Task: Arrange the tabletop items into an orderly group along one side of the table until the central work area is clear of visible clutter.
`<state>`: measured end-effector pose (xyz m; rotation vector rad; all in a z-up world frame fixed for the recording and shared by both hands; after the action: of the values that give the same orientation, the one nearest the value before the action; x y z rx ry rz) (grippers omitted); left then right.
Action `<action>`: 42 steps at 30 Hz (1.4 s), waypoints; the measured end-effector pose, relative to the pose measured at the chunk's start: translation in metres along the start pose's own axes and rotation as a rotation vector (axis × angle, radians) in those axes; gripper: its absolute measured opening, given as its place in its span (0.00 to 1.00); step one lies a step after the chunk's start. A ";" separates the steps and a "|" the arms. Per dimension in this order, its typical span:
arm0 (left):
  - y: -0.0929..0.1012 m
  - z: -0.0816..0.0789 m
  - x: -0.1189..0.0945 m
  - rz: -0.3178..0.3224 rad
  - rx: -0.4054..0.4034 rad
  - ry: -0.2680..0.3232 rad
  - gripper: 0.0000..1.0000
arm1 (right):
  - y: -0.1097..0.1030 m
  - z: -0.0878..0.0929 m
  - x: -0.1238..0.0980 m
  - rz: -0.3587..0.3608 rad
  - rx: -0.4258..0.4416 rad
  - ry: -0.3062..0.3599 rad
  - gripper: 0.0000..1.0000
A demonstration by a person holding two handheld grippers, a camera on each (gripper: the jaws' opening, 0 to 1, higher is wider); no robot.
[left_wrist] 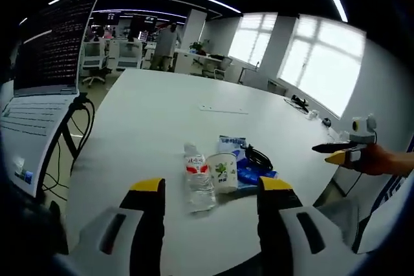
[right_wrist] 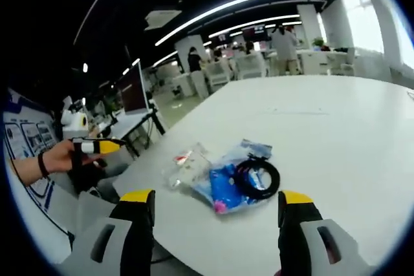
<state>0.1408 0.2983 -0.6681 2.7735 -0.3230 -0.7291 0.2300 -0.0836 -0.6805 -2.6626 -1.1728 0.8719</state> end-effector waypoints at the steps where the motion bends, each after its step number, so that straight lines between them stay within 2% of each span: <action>1: -0.001 0.000 -0.001 0.004 0.002 -0.001 0.55 | -0.004 0.002 -0.001 0.004 0.002 0.002 0.79; 7: -0.006 0.003 -0.005 0.022 0.005 -0.006 0.55 | -0.007 0.008 -0.003 0.030 0.010 0.004 0.79; 9: -0.012 0.003 -0.006 0.029 -0.004 -0.005 0.54 | -0.008 0.008 -0.004 0.039 0.010 0.005 0.79; 13: -0.009 0.004 -0.007 0.037 0.002 -0.016 0.54 | -0.010 0.009 -0.002 0.043 0.017 0.015 0.79; 19: -0.009 0.004 -0.007 0.005 -0.011 -0.014 0.54 | -0.008 0.007 -0.002 0.007 0.005 -0.002 0.80; 27: 0.001 0.008 -0.002 -0.036 -0.042 -0.005 0.52 | 0.010 0.001 -0.001 -0.030 -0.009 -0.019 0.80; 31: 0.005 0.008 0.001 -0.042 -0.048 -0.011 0.52 | 0.012 0.001 0.000 -0.039 -0.008 -0.022 0.80; 37: -0.003 0.009 0.007 -0.055 -0.055 -0.022 0.50 | 0.015 0.000 0.004 -0.047 -0.003 -0.028 0.81; 42: -0.003 0.009 0.011 -0.059 -0.058 -0.035 0.49 | 0.015 0.002 0.006 -0.054 -0.005 -0.040 0.82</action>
<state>0.1464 0.2962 -0.6814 2.7286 -0.2247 -0.7890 0.2415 -0.0903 -0.6898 -2.6164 -1.2509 0.9186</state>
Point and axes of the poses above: the point that each gripper's makers call its tool centre point, and the gripper's own axes: x roughly forward along the fingers, y roughly to its right, z roughly out of its underside, the point moved 10 cm from there along -x, roughly backward along the fingers, and after that the axes turned 1 degree about y, right-handed, at the moved point
